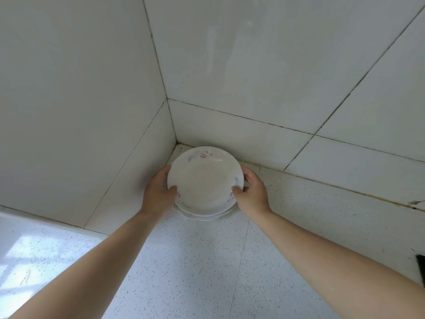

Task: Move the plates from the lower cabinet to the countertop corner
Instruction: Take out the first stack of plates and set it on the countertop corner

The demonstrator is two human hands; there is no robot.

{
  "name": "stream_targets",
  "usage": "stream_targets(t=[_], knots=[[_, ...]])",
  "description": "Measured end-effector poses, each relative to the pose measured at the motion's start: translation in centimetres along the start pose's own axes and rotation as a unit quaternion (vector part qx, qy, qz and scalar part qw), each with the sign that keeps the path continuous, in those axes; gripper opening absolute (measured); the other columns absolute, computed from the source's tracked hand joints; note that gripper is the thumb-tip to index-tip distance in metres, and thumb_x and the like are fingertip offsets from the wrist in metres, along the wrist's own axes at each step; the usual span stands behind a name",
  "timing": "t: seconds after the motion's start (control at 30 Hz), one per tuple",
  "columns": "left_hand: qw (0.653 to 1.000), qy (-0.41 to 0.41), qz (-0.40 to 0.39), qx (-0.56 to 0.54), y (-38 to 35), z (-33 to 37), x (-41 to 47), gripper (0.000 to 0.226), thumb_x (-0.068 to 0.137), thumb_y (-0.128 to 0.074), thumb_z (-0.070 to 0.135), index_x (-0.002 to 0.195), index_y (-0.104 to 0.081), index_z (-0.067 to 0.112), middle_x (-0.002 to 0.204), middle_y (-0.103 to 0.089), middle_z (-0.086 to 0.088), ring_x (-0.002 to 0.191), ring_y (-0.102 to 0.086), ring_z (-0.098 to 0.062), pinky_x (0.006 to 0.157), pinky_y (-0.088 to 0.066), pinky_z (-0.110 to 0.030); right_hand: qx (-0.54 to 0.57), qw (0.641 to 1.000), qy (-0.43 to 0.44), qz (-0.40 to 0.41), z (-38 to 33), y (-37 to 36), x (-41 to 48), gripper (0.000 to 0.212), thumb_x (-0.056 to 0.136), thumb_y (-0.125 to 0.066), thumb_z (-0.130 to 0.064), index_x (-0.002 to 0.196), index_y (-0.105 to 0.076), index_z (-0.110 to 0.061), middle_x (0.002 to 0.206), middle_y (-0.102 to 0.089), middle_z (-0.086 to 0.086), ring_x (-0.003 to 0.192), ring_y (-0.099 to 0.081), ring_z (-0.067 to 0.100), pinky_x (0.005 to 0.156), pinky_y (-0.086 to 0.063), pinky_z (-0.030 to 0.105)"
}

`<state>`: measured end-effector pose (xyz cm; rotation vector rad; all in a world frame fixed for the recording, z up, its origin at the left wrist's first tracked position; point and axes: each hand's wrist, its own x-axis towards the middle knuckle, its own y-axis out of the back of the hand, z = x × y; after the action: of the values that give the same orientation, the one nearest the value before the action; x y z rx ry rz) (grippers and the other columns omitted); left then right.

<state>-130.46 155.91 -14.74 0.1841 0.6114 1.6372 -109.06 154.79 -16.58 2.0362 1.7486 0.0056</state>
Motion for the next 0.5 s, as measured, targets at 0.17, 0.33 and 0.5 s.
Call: stream_targets(t=[0.17,0.33,0.5], knots=[[1.000,-0.001,0.004,-0.008,-0.2,-0.3,0.1,0.056,0.081,-0.053,-0.009,0.132,-0.048,0.013,0.116,-0.047,0.010,0.108,-0.047,-0.013,0.089,-0.037,-0.024,-0.007,1.000,0.000,0.005,0.3,-0.1,0.3,0.051,0.081,-0.059,-0.002,0.125,-0.052,-0.027,0.120,-0.061,-0.008,0.100,-0.064,0.017,0.084,-0.055,0.033],[1.000,0.000,-0.016,0.027,-0.3,-0.8,0.2,0.056,0.082,-0.052,-0.004,0.133,-0.045,0.018,0.123,-0.048,0.009,0.112,-0.048,-0.016,0.094,-0.039,-0.029,-0.017,1.000,-0.008,0.003,0.1,0.0,-0.1,0.051,0.082,-0.060,-0.004,0.126,-0.050,-0.028,0.122,-0.059,-0.007,0.104,-0.062,0.017,0.084,-0.054,0.032],[0.990,-0.008,-0.074,0.118,0.3,-0.6,0.0,0.065,0.082,-0.055,0.016,0.142,-0.031,0.021,0.139,-0.044,-0.008,0.127,-0.043,-0.026,0.104,-0.038,-0.039,-0.063,0.998,-0.006,-0.022,-1.3,0.6,-0.6,0.049,0.083,-0.063,-0.010,0.127,-0.047,-0.025,0.116,-0.057,-0.007,0.104,-0.060,0.018,0.081,-0.051,0.029]])
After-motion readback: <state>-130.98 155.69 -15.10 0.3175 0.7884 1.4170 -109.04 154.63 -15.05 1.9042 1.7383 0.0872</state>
